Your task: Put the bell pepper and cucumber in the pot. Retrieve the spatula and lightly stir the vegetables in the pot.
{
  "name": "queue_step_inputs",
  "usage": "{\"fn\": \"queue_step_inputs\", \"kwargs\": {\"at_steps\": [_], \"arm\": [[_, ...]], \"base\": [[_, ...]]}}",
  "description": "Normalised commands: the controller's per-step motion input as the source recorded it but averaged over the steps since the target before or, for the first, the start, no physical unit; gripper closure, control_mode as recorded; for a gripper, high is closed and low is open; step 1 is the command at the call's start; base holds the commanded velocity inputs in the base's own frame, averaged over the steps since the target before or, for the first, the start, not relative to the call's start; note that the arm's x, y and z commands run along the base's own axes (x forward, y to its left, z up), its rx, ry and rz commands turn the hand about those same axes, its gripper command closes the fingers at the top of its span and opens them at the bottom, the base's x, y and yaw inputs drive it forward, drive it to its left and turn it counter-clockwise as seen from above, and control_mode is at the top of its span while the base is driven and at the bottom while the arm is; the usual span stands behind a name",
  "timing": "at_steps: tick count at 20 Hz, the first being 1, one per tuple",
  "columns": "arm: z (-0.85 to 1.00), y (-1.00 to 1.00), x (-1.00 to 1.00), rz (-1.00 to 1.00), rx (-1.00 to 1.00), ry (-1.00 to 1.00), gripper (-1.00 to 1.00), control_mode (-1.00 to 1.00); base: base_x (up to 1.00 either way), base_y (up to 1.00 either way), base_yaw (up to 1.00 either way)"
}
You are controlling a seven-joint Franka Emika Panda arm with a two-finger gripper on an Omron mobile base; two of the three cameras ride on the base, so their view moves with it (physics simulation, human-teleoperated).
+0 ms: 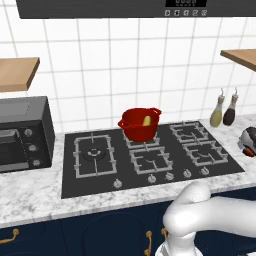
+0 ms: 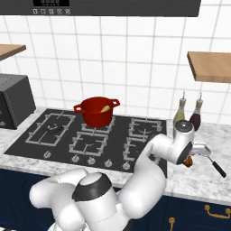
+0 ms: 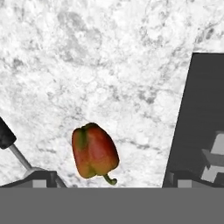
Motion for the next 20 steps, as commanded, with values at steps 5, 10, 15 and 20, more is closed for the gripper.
{"fn": "queue_step_inputs", "kwargs": {"at_steps": [5, 10, 15, 20], "arm": [[-0.15, -0.08, 0.16, 0.03, 0.0, 0.01, -1.0, -1.0], [-0.15, -0.09, 0.09, 0.03, 0.0, 0.05, -1.0, -1.0], [-0.13, -0.05, 0.03, 0.03, 0.0, 0.05, -1.0, -1.0], [-0.11, -0.02, 0.03, 0.03, 0.0, 0.04, -1.0, -1.0]], "base": [[0.0, 0.0, 0.0], [0.0, 0.0, 0.0], [0.0, 0.0, 0.0], [0.0, 0.0, 0.0]]}}
